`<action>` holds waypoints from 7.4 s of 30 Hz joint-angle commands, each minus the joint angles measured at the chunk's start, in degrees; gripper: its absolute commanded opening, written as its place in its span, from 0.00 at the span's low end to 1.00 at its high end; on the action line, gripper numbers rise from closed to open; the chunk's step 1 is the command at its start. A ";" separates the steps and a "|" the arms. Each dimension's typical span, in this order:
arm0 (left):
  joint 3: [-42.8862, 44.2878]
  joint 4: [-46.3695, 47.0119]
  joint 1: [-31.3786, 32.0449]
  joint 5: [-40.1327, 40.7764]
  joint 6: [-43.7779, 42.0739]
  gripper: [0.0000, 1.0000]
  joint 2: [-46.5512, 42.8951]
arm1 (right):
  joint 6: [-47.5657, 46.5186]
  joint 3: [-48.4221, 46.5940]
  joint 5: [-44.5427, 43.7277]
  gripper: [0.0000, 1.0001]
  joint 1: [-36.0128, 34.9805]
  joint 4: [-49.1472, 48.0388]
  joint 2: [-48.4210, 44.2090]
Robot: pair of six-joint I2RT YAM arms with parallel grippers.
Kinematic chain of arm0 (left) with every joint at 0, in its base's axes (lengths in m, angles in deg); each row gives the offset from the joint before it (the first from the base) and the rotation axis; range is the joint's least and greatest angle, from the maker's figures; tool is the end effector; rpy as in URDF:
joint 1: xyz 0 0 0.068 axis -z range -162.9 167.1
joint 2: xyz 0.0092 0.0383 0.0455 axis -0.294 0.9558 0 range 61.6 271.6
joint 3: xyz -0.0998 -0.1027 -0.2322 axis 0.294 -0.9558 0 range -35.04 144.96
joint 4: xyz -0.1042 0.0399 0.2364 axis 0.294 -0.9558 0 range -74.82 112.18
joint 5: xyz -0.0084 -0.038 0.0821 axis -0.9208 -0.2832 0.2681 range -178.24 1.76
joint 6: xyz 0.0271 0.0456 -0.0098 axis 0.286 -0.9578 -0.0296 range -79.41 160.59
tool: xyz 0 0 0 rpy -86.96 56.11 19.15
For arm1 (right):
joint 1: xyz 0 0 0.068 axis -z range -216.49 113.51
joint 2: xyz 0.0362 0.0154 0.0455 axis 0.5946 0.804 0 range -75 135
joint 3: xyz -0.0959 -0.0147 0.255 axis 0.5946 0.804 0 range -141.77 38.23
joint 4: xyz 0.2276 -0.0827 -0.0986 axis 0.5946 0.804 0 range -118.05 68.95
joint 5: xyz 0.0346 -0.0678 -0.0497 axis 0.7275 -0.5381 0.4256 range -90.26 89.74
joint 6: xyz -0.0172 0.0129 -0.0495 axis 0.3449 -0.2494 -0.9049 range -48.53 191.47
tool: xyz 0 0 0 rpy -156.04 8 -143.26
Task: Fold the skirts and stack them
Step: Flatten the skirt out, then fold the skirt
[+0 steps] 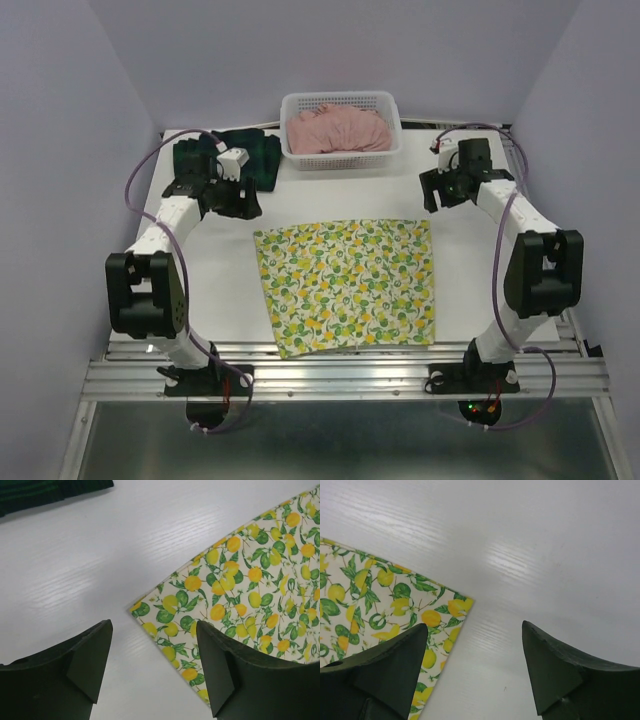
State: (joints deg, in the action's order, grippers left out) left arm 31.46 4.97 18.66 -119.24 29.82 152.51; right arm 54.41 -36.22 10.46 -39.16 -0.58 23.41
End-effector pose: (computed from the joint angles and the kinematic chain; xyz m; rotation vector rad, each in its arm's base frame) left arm 0.3496 -0.0279 0.2614 0.5110 2.1680 -0.5314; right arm 0.3740 0.0241 0.2448 -0.4989 2.3991 0.1208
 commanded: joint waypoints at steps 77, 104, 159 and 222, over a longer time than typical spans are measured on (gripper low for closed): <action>5.39 -13.29 23.30 6.48 -14.11 0.55 17.36 | -22.39 16.26 14.31 0.57 -28.17 15.32 1.71; 8.74 -16.36 36.93 2.00 -20.08 0.59 14.20 | -24.95 -12.37 14.06 0.52 -5.14 11.22 10.47; 36.33 -20.40 20.15 7.54 -29.57 0.48 35.82 | -37.00 -15.46 15.47 0.01 -3.47 17.19 20.86; -0.50 -0.28 22.26 4.55 -34.68 0.00 8.05 | -26.71 -1.65 14.77 0.01 -5.67 7.25 -1.82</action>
State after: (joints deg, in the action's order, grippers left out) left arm 27.14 3.44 41.39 -114.54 -8.95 158.98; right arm 26.41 -30.52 27.75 -44.83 8.92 20.16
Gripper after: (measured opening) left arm 0.029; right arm 0.013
